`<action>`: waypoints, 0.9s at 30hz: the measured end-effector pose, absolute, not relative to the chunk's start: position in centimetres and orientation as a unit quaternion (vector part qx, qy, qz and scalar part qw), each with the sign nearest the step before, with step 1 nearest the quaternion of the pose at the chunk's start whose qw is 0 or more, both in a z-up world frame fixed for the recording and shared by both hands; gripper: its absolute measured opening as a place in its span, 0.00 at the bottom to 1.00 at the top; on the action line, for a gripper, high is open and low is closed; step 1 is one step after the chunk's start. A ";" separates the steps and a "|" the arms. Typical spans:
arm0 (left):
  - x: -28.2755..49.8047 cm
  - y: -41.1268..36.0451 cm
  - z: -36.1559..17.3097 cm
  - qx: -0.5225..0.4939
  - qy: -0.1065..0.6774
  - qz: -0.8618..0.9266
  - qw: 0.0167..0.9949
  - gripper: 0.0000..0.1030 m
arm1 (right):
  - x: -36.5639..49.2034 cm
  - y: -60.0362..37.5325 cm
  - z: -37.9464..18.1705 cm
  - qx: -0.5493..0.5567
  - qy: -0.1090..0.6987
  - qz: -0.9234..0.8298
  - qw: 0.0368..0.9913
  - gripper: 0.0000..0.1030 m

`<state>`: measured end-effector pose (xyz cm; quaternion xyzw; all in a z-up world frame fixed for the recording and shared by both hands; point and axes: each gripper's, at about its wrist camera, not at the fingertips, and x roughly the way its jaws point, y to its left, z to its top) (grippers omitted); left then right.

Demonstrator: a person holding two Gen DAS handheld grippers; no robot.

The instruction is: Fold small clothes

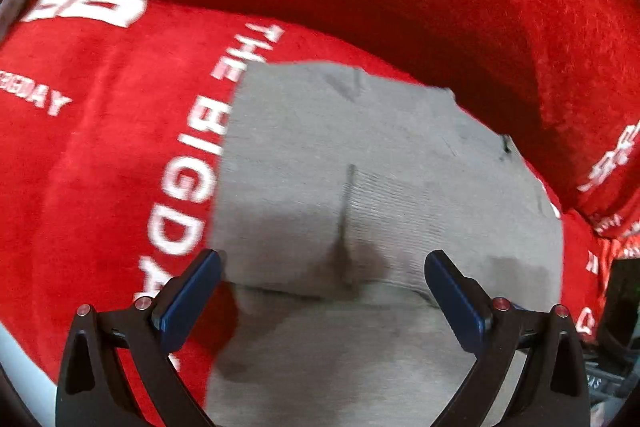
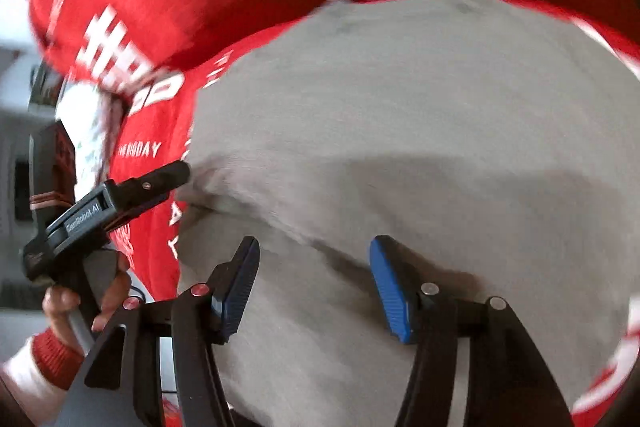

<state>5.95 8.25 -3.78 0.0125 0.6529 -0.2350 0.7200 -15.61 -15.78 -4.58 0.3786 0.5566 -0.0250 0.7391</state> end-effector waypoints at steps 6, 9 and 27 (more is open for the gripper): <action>6.5 6.4 -4.9 -0.005 0.671 -0.258 0.695 0.87 | -25.0 -22.5 -6.5 0.539 0.483 -0.149 0.674 0.60; 6.5 5.1 -5.3 0.000 0.690 -0.275 0.670 0.42 | -28.9 -25.4 -7.7 0.619 0.408 -0.190 0.644 0.60; 4.7 7.2 -4.5 0.075 0.658 -0.266 0.700 0.14 | -30.4 -29.2 -7.9 0.561 0.445 -0.209 0.667 0.08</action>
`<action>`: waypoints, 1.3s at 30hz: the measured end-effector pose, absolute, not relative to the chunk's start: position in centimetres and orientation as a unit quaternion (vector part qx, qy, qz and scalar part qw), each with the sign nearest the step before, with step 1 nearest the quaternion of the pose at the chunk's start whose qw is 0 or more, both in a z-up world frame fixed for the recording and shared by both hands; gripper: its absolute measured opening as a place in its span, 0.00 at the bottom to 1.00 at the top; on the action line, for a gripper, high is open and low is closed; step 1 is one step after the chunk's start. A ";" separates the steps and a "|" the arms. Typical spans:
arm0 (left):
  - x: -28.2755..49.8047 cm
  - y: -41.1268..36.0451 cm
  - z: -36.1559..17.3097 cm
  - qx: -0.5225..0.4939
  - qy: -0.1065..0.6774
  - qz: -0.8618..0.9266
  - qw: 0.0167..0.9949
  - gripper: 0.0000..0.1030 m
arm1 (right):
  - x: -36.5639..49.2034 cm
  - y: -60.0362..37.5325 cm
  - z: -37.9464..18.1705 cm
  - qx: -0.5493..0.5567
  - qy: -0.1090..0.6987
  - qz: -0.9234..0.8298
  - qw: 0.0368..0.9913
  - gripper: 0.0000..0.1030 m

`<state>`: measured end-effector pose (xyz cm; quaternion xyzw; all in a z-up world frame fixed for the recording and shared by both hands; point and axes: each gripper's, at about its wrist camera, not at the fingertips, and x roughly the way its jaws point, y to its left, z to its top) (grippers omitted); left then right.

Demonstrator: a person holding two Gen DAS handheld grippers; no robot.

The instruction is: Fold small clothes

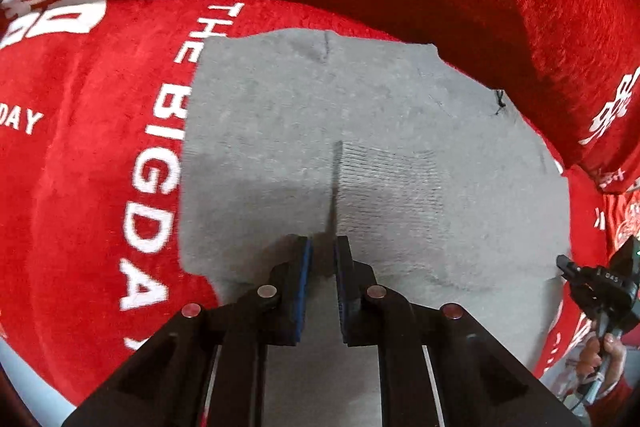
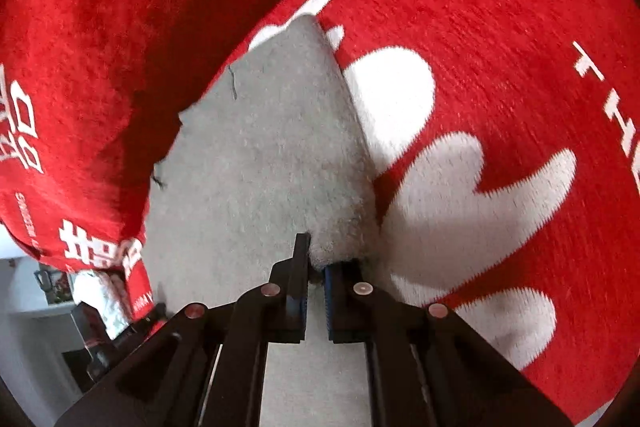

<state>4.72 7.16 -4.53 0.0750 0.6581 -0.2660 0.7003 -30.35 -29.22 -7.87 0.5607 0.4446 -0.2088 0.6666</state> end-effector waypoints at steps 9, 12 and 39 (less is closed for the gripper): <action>4.5 7.4 -1.9 0.109 0.630 -0.256 0.726 0.14 | -32.2 -29.4 -3.8 0.511 0.447 -0.228 0.698 0.48; 4.4 7.1 -1.3 0.099 0.626 -0.257 0.730 0.14 | -32.2 -31.8 -4.4 0.545 0.419 -0.247 0.683 0.48; 1.5 2.8 -3.8 0.156 0.625 -0.238 0.727 0.14 | -27.7 -33.6 -4.5 0.399 0.528 -0.269 0.700 0.15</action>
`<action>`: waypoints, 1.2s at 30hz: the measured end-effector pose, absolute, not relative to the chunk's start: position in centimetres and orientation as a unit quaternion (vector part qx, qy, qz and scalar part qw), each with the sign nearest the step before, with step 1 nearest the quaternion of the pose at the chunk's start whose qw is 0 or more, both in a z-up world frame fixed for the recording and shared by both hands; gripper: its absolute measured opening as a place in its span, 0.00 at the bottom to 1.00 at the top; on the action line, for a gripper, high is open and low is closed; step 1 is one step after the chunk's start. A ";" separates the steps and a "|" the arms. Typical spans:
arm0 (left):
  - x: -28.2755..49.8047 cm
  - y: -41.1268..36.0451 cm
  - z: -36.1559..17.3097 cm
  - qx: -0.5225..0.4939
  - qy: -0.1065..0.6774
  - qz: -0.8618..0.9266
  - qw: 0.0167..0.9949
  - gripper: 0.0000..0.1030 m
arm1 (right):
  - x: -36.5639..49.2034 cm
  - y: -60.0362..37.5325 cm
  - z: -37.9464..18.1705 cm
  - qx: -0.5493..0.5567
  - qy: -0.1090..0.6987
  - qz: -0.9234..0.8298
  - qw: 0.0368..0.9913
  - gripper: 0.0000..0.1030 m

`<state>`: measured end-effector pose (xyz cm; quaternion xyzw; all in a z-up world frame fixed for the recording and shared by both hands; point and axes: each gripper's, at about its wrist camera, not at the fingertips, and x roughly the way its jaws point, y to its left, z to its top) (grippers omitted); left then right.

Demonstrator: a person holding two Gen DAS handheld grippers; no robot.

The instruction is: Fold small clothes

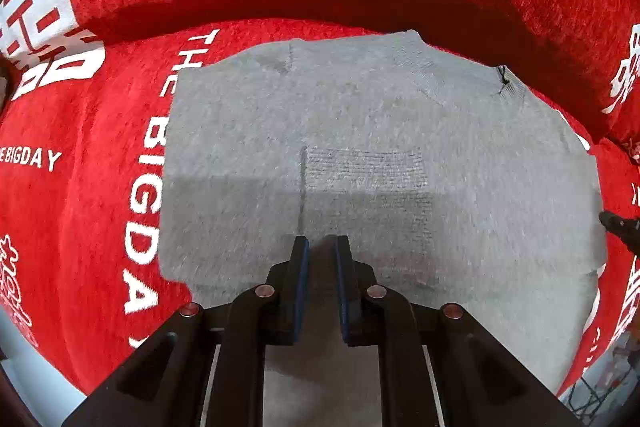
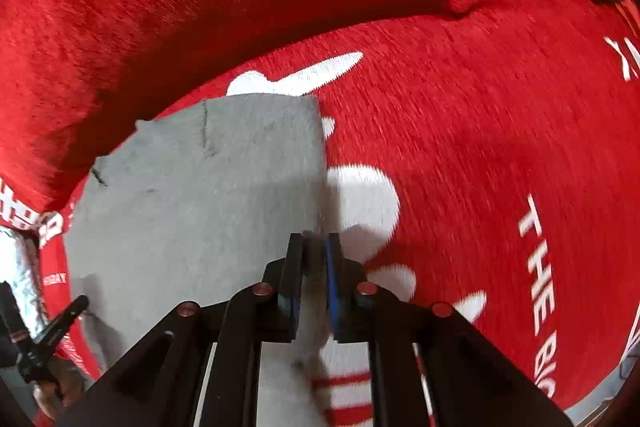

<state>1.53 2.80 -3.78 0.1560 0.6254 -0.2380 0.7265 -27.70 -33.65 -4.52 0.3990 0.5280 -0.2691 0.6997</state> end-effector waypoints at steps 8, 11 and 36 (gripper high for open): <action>0.6 4.0 -3.0 0.169 0.631 -0.231 0.721 0.14 | -29.6 -29.9 -3.1 0.435 0.514 -0.256 0.693 0.20; 0.3 4.4 -3.0 0.171 0.633 -0.227 0.720 0.14 | -29.5 -28.3 -3.0 0.448 0.511 -0.246 0.691 0.24; -0.4 6.7 -2.2 0.189 0.622 -0.196 0.734 0.99 | -23.7 -20.0 -3.6 0.479 0.518 -0.124 0.698 0.80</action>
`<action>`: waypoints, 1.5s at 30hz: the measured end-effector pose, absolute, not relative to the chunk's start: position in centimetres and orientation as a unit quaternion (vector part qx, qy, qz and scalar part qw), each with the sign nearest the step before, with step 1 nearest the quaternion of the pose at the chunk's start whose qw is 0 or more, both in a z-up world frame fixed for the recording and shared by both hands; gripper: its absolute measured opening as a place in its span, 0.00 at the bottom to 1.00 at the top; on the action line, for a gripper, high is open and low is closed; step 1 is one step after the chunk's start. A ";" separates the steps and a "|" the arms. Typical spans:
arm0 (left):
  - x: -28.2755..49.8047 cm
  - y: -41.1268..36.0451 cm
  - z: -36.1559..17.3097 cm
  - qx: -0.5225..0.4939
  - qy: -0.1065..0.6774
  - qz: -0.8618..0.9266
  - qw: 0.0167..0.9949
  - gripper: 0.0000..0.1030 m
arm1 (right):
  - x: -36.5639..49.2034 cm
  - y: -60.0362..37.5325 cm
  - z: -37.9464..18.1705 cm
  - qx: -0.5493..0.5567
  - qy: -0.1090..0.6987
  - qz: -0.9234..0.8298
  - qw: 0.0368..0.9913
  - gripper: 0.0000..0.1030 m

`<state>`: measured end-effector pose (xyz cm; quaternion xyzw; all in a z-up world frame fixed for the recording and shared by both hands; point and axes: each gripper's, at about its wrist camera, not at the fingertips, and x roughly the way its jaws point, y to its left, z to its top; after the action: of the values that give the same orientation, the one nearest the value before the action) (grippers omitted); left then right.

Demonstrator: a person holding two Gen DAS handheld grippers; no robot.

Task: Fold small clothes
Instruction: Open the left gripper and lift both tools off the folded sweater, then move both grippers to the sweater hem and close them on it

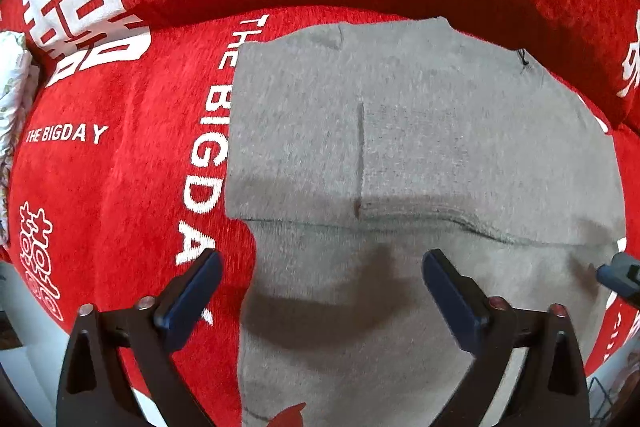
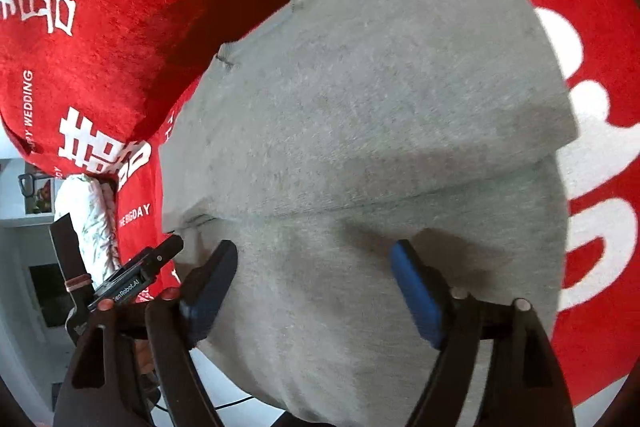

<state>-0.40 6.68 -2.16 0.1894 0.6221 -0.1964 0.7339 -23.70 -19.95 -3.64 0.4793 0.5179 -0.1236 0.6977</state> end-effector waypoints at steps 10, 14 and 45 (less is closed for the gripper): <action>-1.3 5.9 -2.1 0.193 0.635 -0.197 0.722 0.99 | -25.8 -22.5 -3.1 0.461 0.522 -0.166 0.699 1.00; -1.6 5.5 -2.3 0.192 0.639 -0.192 0.720 0.99 | -26.3 -22.9 -3.6 0.473 0.525 -0.152 0.691 1.00; -9.6 8.6 -1.3 0.163 0.677 -0.157 0.701 0.99 | -32.6 -24.3 -6.0 0.532 0.529 -0.080 0.656 1.00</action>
<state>-9.63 8.55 -1.27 0.1627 0.6767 -0.1571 0.7007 -32.59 -24.35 -6.02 0.5319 0.5290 -0.0801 0.6564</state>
